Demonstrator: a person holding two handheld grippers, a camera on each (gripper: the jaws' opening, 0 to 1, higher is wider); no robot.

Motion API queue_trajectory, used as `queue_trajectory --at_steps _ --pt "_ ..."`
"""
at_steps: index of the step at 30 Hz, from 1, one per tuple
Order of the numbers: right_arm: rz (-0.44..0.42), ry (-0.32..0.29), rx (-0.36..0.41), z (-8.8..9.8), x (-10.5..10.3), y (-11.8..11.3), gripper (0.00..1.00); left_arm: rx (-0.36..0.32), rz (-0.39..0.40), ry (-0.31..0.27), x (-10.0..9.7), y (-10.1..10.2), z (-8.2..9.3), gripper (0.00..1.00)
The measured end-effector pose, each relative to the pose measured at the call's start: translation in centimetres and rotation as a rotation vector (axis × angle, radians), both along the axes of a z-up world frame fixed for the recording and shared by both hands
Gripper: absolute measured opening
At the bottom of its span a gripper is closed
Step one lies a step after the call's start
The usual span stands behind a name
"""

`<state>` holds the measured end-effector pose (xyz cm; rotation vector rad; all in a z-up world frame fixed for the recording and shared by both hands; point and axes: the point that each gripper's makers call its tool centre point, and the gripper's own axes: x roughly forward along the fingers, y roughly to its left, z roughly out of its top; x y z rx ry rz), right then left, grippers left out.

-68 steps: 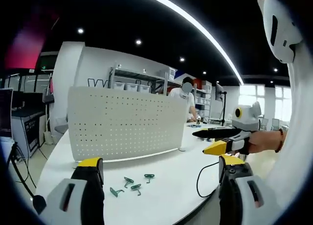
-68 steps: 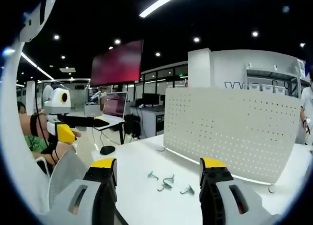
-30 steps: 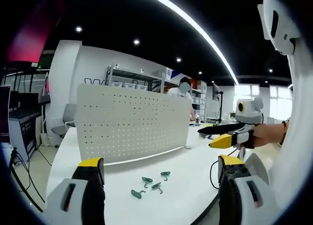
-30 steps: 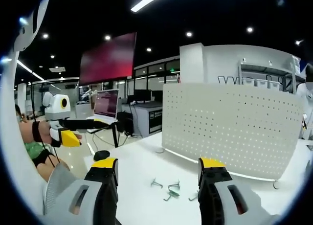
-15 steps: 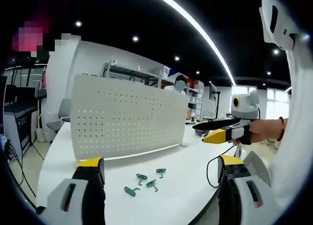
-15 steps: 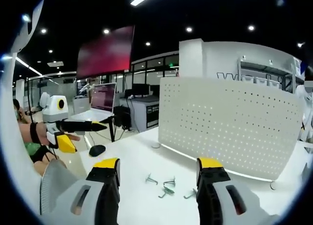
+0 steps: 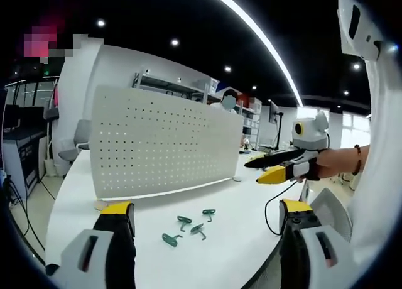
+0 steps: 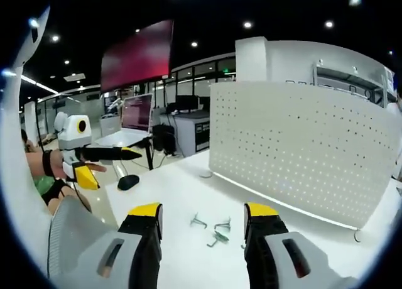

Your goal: Insert the hook assembly into the mounting plate slot until the hook locks in place.

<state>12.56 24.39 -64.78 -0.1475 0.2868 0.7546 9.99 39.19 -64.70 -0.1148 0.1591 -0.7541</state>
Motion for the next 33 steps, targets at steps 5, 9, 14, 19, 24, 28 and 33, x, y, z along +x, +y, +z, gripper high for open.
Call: queue_trajectory --at_steps 5,9,14,19,24,28,33 --pt "0.014 0.023 -0.049 -1.2 0.5 0.2 0.53 0.005 0.005 0.002 0.3 0.2 -0.4 0.97" --pt "0.033 0.035 -0.056 -1.8 0.7 0.6 0.52 0.007 -0.008 0.009 0.0 -0.2 -0.4 0.97" --pt "0.060 0.050 -0.084 -2.8 0.9 0.9 0.51 0.016 -0.027 0.018 -0.3 -0.8 -0.7 0.97" --pt "0.063 0.069 -0.097 -3.6 1.6 0.7 0.49 0.009 -0.024 0.022 -0.1 -0.9 -0.8 0.98" --pt "0.073 0.082 -0.114 -4.6 2.2 0.6 0.47 0.021 -0.035 0.021 0.0 -1.0 -1.1 0.97" --pt "0.075 0.108 -0.121 -5.6 2.4 0.4 0.46 0.022 -0.034 0.027 0.2 -1.2 -1.7 0.97" --pt "0.096 0.121 -0.138 -6.4 2.4 0.6 0.44 0.012 -0.029 0.034 0.1 -1.5 -1.9 0.97"
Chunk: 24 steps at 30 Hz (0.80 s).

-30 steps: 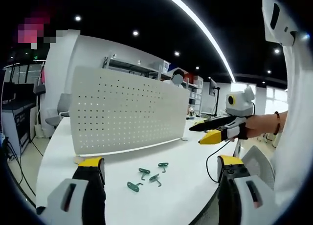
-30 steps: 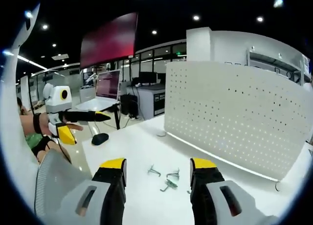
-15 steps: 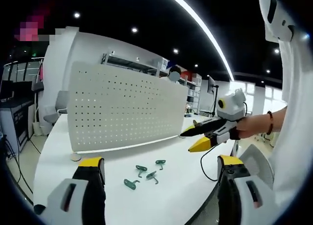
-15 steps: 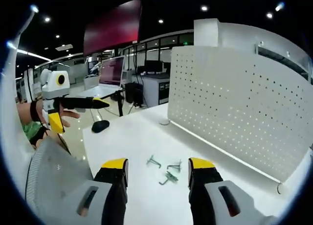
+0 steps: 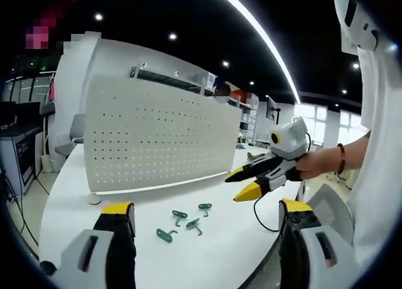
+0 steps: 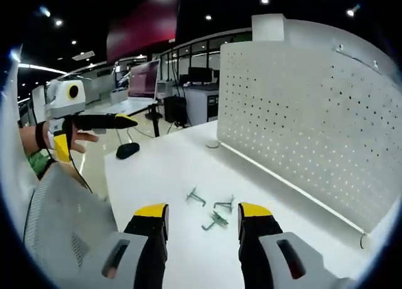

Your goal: Insert the hook assembly into the mounting plate slot until the hook locks in place.

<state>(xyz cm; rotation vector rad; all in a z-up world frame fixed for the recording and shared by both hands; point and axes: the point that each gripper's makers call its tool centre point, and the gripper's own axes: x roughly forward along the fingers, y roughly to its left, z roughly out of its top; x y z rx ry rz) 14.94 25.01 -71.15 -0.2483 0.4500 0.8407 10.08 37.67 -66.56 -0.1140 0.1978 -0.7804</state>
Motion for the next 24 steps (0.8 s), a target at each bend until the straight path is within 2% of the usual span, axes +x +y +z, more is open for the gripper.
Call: queue_trajectory --at_steps 4,16,20,24 --pt "0.006 0.009 -0.009 -0.7 0.4 0.1 0.44 -0.012 0.001 0.003 -0.2 -0.2 -0.1 0.97" --pt "0.045 0.054 -0.053 -3.1 1.5 0.5 0.41 0.015 0.006 0.020 -0.3 0.1 -0.8 0.97" --pt "0.054 0.074 -0.073 -3.8 1.8 0.6 0.39 -0.009 0.019 0.032 -0.2 0.5 -1.1 0.97" --pt "0.061 0.074 -0.072 -3.9 2.0 1.0 0.38 0.012 0.005 0.039 -0.3 0.3 -1.5 0.97"
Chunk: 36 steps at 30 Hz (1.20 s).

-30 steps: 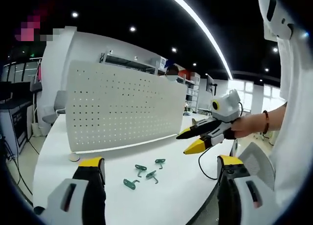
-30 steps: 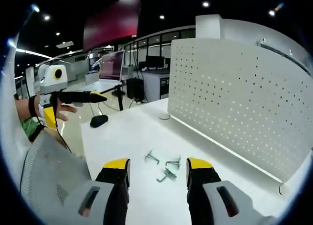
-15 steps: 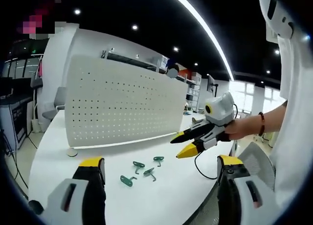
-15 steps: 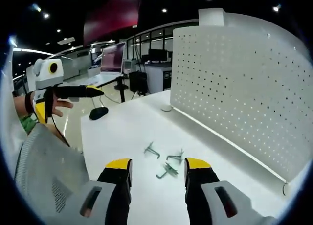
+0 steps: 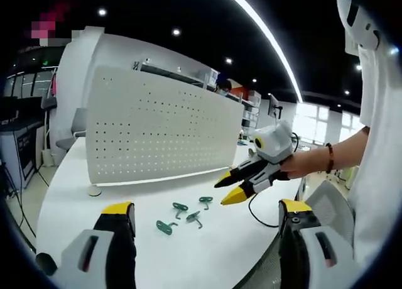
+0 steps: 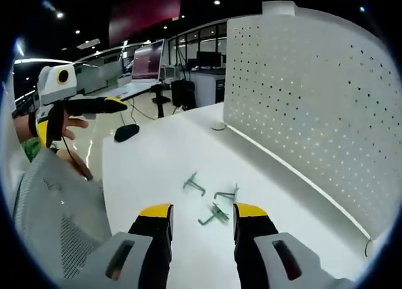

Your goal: Insert the hook assembly into the mounting plate slot until the hook locks in place.

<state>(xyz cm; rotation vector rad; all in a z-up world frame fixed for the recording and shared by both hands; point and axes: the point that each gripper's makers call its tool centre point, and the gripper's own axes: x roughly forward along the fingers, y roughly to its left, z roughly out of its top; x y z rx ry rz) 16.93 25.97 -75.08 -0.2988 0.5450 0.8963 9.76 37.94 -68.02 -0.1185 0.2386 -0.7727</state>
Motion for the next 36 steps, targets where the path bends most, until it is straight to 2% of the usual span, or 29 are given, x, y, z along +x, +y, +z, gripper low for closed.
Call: queue_trajectory --at_steps 16,36 --pt "-0.016 0.012 -0.004 -1.2 1.0 0.2 0.37 0.000 -0.014 0.015 -0.2 -0.6 -0.3 0.97" --pt "0.048 0.053 -0.101 -4.9 2.5 -0.1 0.30 0.018 -0.021 0.039 0.1 -0.7 -1.0 0.96"
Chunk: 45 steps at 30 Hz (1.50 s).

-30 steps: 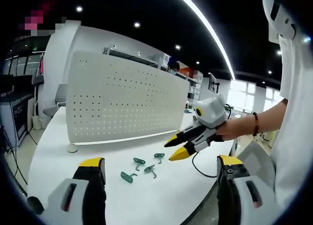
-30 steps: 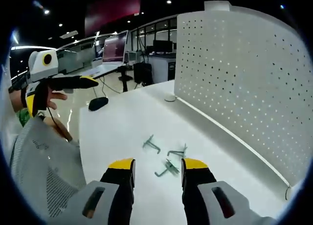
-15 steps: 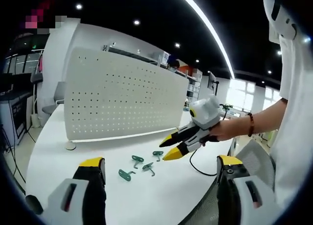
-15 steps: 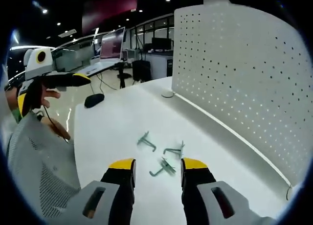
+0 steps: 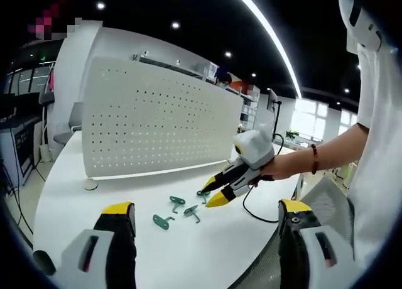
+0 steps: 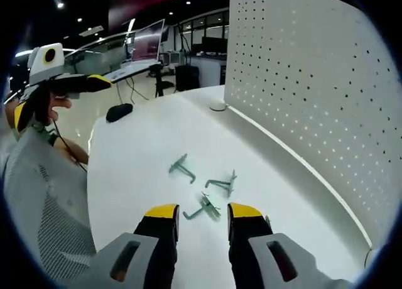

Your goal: Insert the hook assembly into the mounting plate slot until the hook locks in place.

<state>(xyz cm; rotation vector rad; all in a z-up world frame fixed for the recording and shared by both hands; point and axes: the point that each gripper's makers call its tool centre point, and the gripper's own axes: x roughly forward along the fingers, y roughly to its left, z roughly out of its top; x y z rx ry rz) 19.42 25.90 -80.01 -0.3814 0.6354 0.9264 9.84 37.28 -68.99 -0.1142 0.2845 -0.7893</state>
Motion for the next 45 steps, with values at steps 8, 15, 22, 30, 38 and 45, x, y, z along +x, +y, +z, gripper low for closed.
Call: queue_trajectory --at_steps 8,15,22,30,38,45 --pt "0.044 0.019 -0.046 -1.6 0.5 0.3 0.27 0.006 0.011 0.009 0.1 0.3 -0.2 0.96" --pt "0.077 0.016 -0.082 -2.5 0.9 0.6 0.22 0.010 0.017 0.011 0.2 0.7 -0.3 0.96" --pt "0.119 0.015 -0.134 -3.5 1.3 0.5 0.18 0.009 0.020 0.018 0.3 0.6 -0.6 0.96" --pt "0.153 0.012 -0.172 -4.4 1.8 0.5 0.14 0.006 0.030 0.018 0.4 0.8 -0.7 0.96" --pt "0.167 0.017 -0.196 -5.0 2.5 0.4 0.11 0.012 0.042 0.024 0.3 1.2 -0.8 0.96" --pt "0.193 0.028 -0.207 -5.5 2.3 0.5 0.06 0.009 0.049 0.030 0.2 1.2 -0.8 0.96"
